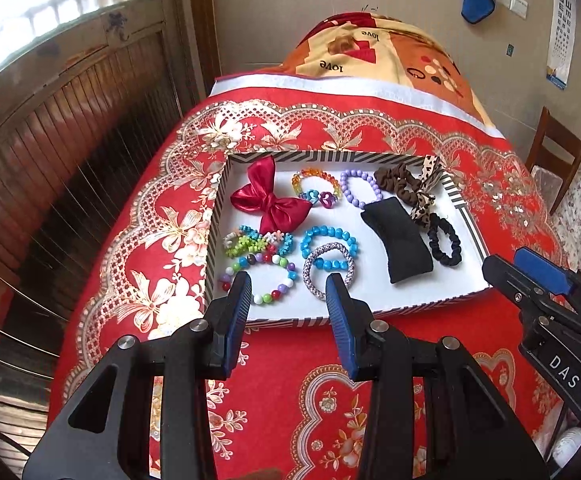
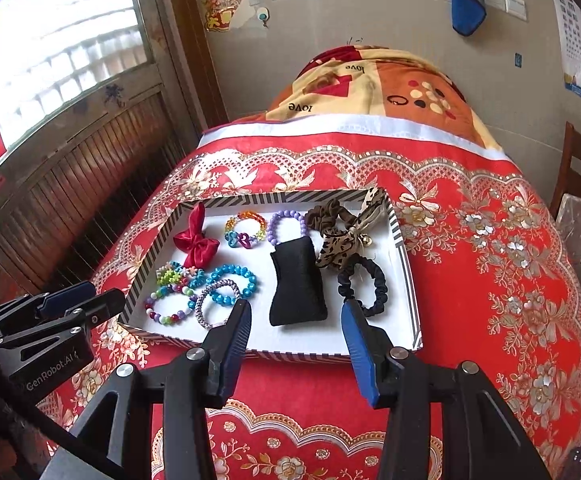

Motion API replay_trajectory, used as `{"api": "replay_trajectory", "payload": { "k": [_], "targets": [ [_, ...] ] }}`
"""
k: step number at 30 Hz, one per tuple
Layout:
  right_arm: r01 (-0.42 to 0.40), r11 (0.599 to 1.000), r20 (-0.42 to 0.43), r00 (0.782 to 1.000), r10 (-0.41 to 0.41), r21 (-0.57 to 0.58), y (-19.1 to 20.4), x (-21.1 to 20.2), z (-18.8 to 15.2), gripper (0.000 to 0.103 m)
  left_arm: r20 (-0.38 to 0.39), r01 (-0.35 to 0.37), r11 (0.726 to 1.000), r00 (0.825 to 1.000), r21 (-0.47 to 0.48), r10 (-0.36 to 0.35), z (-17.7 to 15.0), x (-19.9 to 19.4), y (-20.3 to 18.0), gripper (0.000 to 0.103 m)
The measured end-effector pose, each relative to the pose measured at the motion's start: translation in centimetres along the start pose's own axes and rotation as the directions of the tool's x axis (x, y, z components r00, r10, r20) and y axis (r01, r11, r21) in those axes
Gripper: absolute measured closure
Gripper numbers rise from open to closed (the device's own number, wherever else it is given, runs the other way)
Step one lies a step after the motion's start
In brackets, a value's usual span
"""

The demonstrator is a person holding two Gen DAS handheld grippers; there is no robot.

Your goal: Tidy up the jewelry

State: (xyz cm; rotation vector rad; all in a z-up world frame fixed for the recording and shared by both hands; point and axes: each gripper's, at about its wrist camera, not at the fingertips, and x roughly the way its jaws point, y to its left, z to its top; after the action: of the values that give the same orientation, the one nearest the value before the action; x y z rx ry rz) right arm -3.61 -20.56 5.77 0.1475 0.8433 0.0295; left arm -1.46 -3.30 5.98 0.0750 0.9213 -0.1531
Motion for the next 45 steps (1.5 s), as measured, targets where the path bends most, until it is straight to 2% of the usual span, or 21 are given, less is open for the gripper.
{"api": "replay_trajectory", "payload": {
  "k": [3, 7, 22, 28, 45],
  "targets": [
    [-0.001, 1.0, 0.009, 1.0, 0.001, -0.007, 0.3, -0.3, 0.0, 0.056, 0.004, -0.001, 1.0, 1.0, 0.002, 0.001, 0.0, -0.2, 0.0, 0.065],
    [0.002, 1.0, 0.024, 1.0, -0.002, -0.012, 0.5, -0.6, 0.2, 0.044, 0.006, -0.005, 1.0, 1.0, 0.006, 0.005, 0.0, -0.2, -0.1, 0.065],
    [-0.002, 1.0, 0.02, 1.0, 0.002, -0.005, -0.1, 0.2, 0.1, 0.043, -0.002, -0.024, 0.999, 1.0, 0.031, 0.024, 0.6, 0.2, -1.0, 0.065],
    [0.044, 0.998, 0.041, 0.998, -0.043, -0.033, -0.1, 0.4, 0.2, 0.03, -0.017, -0.037, 0.999, 0.999, 0.027, 0.037, 0.6, 1.0, -0.9, 0.065],
    [0.028, 0.999, 0.017, 0.999, -0.027, -0.042, -0.9, 1.7, 0.1, 0.029, -0.043, -0.048, 0.999, 0.998, 0.021, 0.049, 0.9, 2.3, -1.1, 0.065]
  ]
}}
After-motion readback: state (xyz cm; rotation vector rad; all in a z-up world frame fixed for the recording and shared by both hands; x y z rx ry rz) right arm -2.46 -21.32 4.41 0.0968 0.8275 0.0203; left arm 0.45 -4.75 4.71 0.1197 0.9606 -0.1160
